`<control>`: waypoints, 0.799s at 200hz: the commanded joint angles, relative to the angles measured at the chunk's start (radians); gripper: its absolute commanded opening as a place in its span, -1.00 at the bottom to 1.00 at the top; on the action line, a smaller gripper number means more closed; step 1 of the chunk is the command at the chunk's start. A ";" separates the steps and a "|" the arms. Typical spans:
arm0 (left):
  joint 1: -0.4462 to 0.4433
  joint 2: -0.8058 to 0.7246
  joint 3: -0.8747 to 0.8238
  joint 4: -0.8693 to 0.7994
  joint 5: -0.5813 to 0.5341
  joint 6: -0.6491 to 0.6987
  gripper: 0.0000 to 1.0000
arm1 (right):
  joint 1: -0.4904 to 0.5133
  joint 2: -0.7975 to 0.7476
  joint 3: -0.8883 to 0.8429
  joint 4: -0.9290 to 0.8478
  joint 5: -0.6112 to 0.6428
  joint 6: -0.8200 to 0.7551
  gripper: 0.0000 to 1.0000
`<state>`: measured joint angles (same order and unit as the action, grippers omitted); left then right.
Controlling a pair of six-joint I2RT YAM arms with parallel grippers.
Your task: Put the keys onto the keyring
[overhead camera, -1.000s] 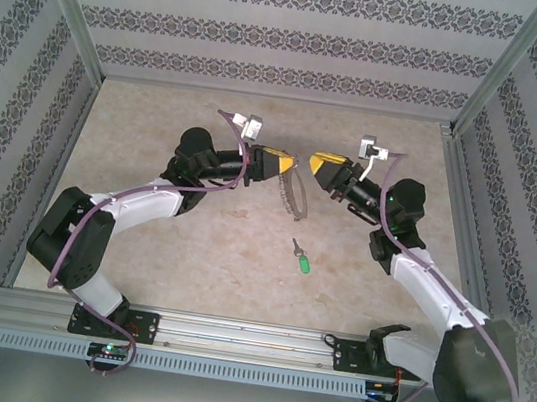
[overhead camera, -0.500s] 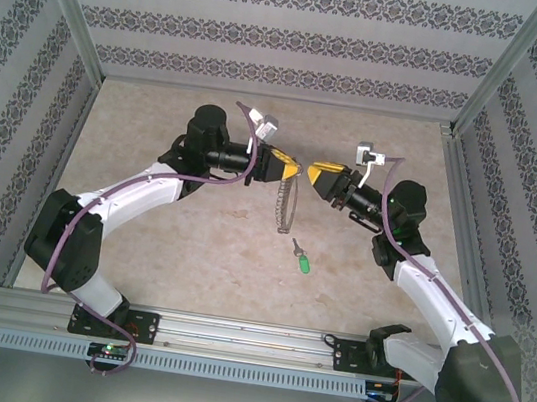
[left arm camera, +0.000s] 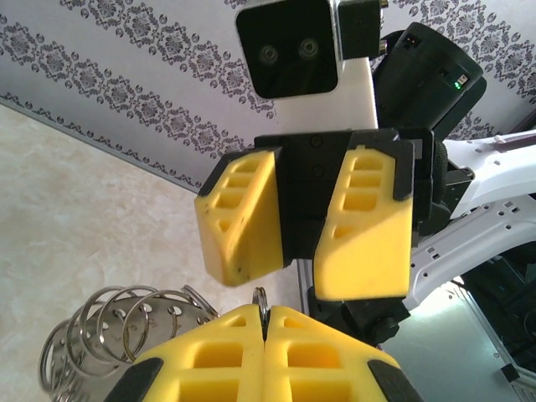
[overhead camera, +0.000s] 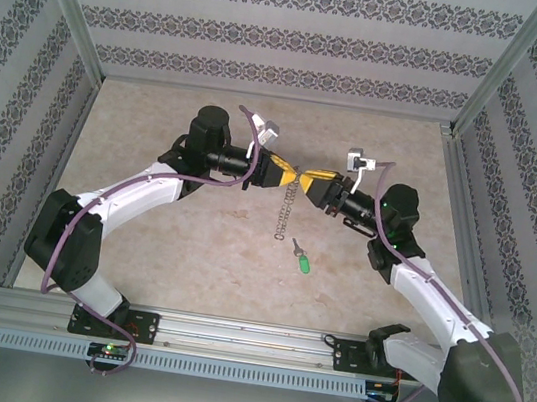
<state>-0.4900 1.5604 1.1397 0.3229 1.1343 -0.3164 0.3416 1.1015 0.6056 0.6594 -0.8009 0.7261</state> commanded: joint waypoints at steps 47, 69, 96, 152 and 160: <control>-0.008 -0.018 0.040 0.035 0.036 0.008 -1.00 | 0.036 0.044 0.005 0.072 0.009 -0.011 -0.48; -0.007 -0.013 0.040 0.045 0.040 0.002 -1.00 | 0.038 0.047 0.011 0.073 0.006 -0.012 -0.67; -0.008 -0.003 0.043 0.065 0.049 -0.017 -1.00 | 0.039 0.054 0.019 0.077 0.004 -0.012 -0.89; 0.049 -0.057 -0.060 0.315 -0.151 -0.214 -0.40 | 0.005 0.048 -0.008 0.120 0.051 -0.034 -1.00; 0.067 -0.076 -0.097 0.394 -0.197 -0.273 -0.31 | -0.005 0.041 -0.015 0.144 0.052 -0.028 -1.00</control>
<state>-0.4736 1.5517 1.1179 0.4496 1.0653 -0.4263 0.3626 1.1511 0.6056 0.7143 -0.7822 0.7132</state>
